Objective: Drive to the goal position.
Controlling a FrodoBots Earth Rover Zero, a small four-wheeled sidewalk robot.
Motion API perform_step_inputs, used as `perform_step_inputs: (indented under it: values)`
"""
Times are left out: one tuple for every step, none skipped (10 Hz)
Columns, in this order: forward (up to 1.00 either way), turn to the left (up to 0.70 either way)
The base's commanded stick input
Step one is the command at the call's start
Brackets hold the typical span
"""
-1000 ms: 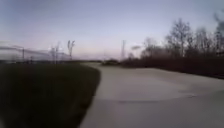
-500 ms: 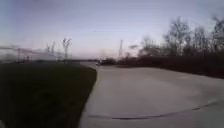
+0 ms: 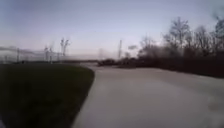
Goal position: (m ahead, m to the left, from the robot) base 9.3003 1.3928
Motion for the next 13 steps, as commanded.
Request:
perform_step_inputs:
  values:
    - [1.00, 0.00]
    - [1.00, 0.00]
    - [1.00, 0.00]
    - [1.00, 0.00]
    - [1.00, 0.00]
    - [1.00, 0.00]
    - [1.00, -0.13]
    - [1.00, -0.38]
    - [1.00, -0.24]
    - [1.00, 0.00]
    - [1.00, 0.00]
    - [1.00, 0.00]
    - [1.00, 0.00]
